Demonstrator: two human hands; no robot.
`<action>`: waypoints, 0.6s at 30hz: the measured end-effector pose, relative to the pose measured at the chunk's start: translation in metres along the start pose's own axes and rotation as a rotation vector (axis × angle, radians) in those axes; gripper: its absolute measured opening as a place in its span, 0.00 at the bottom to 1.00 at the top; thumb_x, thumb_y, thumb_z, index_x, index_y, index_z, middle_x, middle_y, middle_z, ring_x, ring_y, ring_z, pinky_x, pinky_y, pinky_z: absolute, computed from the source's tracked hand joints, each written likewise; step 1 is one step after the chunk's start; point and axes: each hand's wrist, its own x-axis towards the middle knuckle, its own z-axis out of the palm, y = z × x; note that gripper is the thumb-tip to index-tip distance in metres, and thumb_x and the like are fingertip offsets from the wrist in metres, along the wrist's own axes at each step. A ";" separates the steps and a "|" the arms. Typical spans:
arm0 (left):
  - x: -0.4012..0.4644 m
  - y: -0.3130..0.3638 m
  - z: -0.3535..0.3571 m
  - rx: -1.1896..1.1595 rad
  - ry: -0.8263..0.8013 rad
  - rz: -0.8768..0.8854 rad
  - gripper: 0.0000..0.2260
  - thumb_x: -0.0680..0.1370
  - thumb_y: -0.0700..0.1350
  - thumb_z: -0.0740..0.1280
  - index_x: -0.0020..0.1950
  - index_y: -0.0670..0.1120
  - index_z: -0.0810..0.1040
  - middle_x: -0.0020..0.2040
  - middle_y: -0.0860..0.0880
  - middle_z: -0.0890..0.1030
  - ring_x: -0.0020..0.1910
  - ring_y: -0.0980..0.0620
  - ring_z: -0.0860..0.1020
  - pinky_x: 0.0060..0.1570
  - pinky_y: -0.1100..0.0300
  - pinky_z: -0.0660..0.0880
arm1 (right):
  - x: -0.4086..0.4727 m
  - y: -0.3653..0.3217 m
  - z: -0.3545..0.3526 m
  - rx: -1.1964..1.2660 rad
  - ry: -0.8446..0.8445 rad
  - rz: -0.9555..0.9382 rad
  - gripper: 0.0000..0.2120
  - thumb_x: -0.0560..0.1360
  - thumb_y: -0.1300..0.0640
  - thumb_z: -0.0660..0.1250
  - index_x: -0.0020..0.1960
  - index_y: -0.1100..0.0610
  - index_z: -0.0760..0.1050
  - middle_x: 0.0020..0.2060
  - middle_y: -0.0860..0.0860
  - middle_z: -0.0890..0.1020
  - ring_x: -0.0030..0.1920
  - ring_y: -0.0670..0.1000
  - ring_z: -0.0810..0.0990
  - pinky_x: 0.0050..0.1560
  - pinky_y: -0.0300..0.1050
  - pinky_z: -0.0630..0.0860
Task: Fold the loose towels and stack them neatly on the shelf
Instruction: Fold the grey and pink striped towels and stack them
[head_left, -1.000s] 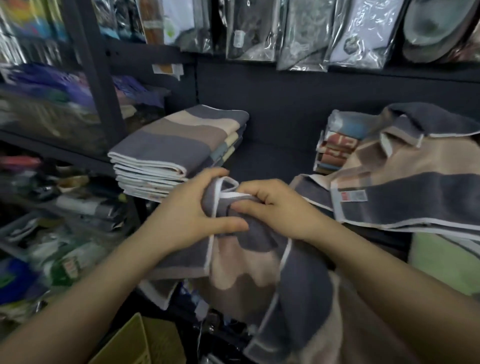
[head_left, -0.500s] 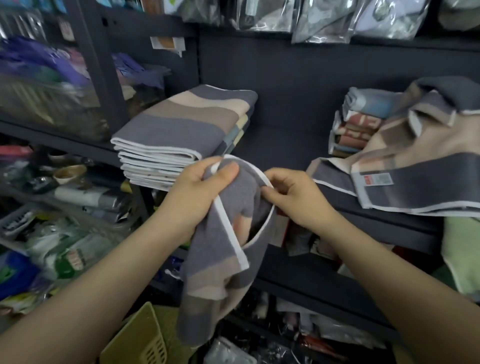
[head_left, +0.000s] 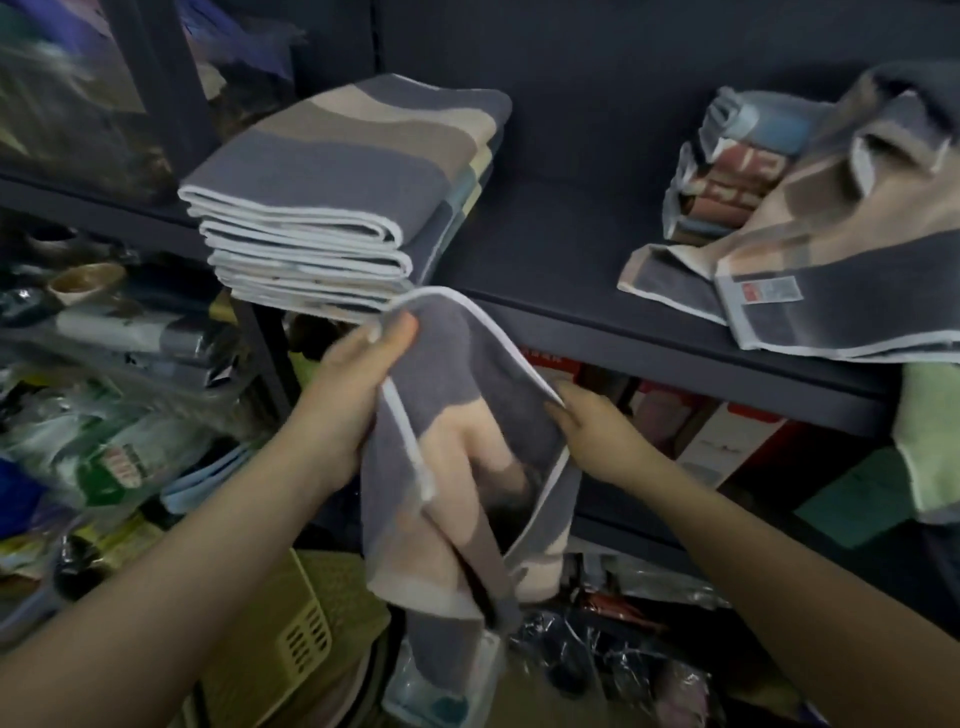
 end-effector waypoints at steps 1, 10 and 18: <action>-0.002 -0.008 -0.003 0.179 -0.098 -0.098 0.10 0.69 0.53 0.68 0.42 0.48 0.82 0.40 0.50 0.85 0.39 0.55 0.82 0.39 0.62 0.76 | -0.001 0.003 0.004 0.013 -0.012 0.035 0.12 0.80 0.61 0.54 0.57 0.68 0.71 0.51 0.64 0.79 0.52 0.61 0.77 0.52 0.53 0.72; -0.012 -0.071 0.006 1.151 -0.475 0.205 0.26 0.68 0.58 0.72 0.62 0.50 0.71 0.58 0.50 0.77 0.56 0.53 0.75 0.52 0.55 0.73 | -0.008 -0.015 0.033 0.047 -0.040 -0.123 0.06 0.74 0.57 0.68 0.40 0.57 0.76 0.31 0.45 0.75 0.33 0.41 0.71 0.32 0.35 0.62; -0.008 -0.082 -0.002 0.867 -0.345 0.234 0.12 0.78 0.41 0.64 0.34 0.44 0.71 0.28 0.52 0.69 0.28 0.61 0.68 0.31 0.64 0.62 | -0.026 0.000 0.038 0.110 0.041 -0.105 0.03 0.72 0.64 0.68 0.44 0.58 0.79 0.34 0.49 0.79 0.35 0.45 0.74 0.37 0.35 0.68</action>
